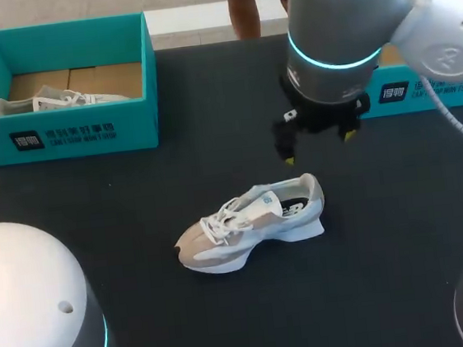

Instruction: Take the shoe out of the shoebox, open the shoe tongue, remove and reinsert the insole, then place the shoe into the shoebox

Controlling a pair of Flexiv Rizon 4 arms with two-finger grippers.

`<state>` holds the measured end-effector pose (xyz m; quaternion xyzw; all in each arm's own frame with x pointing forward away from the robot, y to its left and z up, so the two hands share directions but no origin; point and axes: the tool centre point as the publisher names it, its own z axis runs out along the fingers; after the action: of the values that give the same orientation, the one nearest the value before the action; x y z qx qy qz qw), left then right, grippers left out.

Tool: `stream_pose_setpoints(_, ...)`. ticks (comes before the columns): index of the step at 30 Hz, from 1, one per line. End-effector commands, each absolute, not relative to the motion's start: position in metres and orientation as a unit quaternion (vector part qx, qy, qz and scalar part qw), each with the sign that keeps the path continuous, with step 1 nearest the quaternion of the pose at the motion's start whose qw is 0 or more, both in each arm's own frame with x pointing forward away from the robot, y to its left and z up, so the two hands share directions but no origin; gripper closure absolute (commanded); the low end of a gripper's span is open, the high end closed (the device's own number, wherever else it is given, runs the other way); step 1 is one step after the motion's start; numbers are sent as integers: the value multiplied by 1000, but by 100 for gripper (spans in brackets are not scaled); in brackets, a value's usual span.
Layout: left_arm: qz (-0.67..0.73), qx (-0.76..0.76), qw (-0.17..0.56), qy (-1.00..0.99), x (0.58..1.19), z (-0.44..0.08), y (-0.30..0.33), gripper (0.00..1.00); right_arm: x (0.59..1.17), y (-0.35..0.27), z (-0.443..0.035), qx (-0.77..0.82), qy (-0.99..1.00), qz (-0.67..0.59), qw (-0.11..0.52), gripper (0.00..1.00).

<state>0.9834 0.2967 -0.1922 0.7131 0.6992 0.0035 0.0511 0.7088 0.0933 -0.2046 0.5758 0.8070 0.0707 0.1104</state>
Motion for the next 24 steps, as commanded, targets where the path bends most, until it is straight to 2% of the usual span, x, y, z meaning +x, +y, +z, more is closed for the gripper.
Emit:
stream_pose_setpoints(1, 5, 713, 51, 699, 983, -192, 297, 0, 708, 86, -209, 567, 814, 97, 82, 0)
stream_pose_setpoints(9, 5, 713, 51, 699, 983, -192, 297, 0, 708, 86, -209, 567, 814, 97, 82, 0)
stream_pose_setpoints(12, 5, 713, 51, 699, 983, -192, 297, 0, 707, 79, -208, 477, 868, 119, 70, 0)
stream_pose_setpoints(14, 5, 713, 51, 699, 983, -192, 297, 0, 708, 75, -205, 425, 892, 149, 38, 0)
stream_pose_setpoints(18, 5, 713, 51, 699, 983, -192, 297, 0, 712, 66, -199, 291, 933, 206, 39, 0)
stream_pose_setpoints(20, 5, 713, 51, 699, 983, -192, 297, 0, 711, 64, -194, 200, 941, 265, 59, 0)
stream_pose_setpoints(21, 5, 713, 51, 699, 983, -192, 297, 0, 710, 64, -194, 192, 944, 267, 41, 0)
stream_pose_setpoints(24, 5, 713, 51, 699, 983, -192, 297, 0, 709, 63, -197, 167, 957, 232, 54, 0)
